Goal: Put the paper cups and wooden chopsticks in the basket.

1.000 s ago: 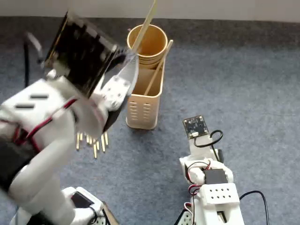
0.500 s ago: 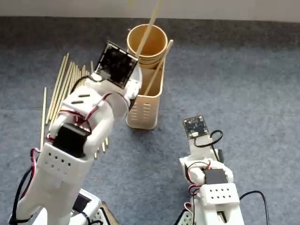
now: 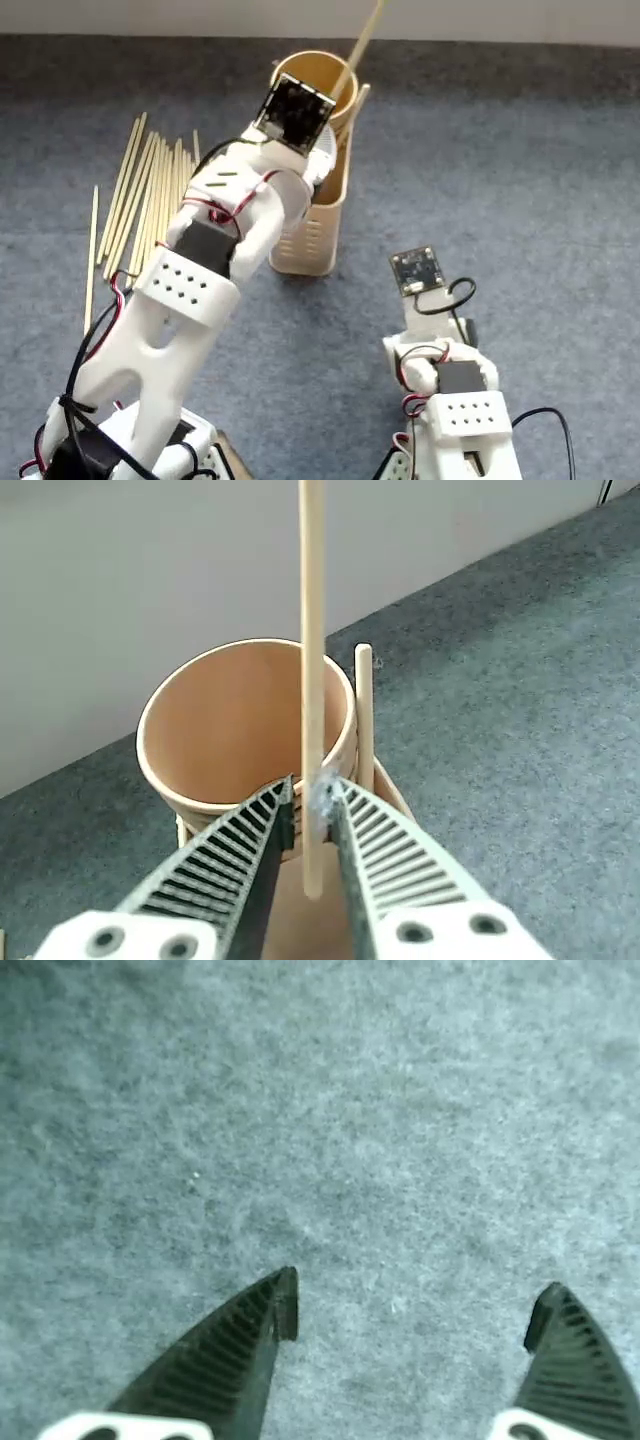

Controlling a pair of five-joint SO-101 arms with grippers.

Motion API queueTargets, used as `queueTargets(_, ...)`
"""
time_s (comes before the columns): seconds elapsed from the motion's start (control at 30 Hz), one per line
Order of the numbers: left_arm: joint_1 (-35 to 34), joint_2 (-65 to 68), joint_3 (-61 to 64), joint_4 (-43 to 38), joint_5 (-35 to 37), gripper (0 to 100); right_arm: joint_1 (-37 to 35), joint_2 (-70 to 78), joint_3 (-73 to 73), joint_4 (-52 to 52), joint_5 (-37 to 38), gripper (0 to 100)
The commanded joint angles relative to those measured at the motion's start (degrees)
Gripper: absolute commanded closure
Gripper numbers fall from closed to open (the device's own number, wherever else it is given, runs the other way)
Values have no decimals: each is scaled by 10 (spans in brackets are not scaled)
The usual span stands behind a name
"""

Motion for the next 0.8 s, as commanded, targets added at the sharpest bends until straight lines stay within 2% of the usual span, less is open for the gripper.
queueTargets(0.0, 7, -1, -1, -11, 0, 891, -7, -7, -4, -9, 6, 641)
queueTargets(0.27, 6, -2, -7, 9, -1, 888, -7, -7, -4, -9, 6, 641)
queueTargets(0.33, -17, -15, -7, 10, -1, 890, -7, -7, -4, -9, 6, 641)
queueTargets(0.43, -101, -63, -15, 41, -1, 891, -7, -7, -4, -9, 6, 641)
queueTargets(0.63, -355, -82, -12, 176, -3, 891, -7, -7, -4, -9, 6, 641)
queueTargets(0.7, -398, -40, -15, 225, -8, 891, -7, -7, -4, -9, 6, 641)
queueTargets(0.77, -406, 14, -22, 285, -40, 889, -7, -7, -4, -9, 6, 641)
